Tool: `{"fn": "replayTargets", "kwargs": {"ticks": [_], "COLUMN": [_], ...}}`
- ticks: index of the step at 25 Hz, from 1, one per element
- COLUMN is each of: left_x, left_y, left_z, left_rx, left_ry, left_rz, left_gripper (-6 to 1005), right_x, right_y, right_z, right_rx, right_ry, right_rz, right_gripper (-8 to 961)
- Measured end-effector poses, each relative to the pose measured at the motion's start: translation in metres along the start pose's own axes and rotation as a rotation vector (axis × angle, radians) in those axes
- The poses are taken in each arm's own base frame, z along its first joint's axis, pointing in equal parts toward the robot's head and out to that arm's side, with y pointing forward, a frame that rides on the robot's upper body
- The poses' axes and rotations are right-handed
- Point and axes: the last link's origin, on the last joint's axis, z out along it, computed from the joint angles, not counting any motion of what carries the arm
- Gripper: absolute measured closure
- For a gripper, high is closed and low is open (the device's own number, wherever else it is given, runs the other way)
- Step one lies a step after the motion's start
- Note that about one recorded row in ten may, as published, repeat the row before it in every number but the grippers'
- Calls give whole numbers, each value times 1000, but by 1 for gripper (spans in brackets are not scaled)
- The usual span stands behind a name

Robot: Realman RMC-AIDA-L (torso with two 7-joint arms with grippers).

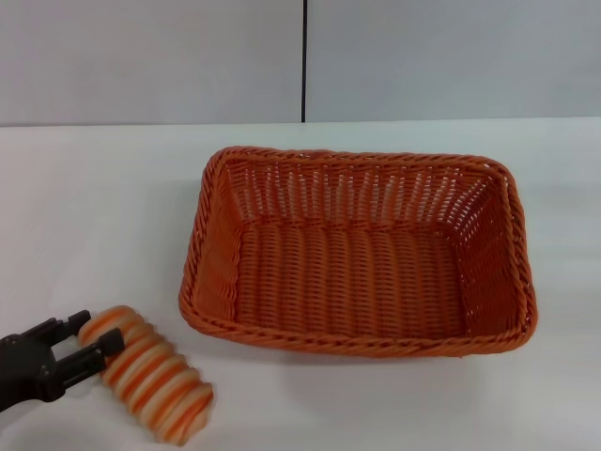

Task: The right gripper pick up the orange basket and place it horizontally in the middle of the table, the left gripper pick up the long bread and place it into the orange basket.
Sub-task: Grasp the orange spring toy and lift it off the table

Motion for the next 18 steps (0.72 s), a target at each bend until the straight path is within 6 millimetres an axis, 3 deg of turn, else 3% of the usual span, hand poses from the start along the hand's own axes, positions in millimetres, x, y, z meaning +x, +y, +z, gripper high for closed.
{"fn": "replayTargets", "kwargs": {"ticks": [7,11,18], "left_x": [-1,-3,0], "left_y": [1,7,8], "left_z": [0,13,11], "left_rx": [0,-77,-77], "left_ry": [-2,-88,-54], "left_rz": [3,29,26], "left_gripper": [352,353,460], "right_x": [0,0,1], "right_y": [-1,-1,-2], "right_z": [-1,-2,-3], "right_rx": [5,7,13], "right_ry": [0,-1,2], "right_rz": [2,4,5], "right_gripper": [366,366,366]}}
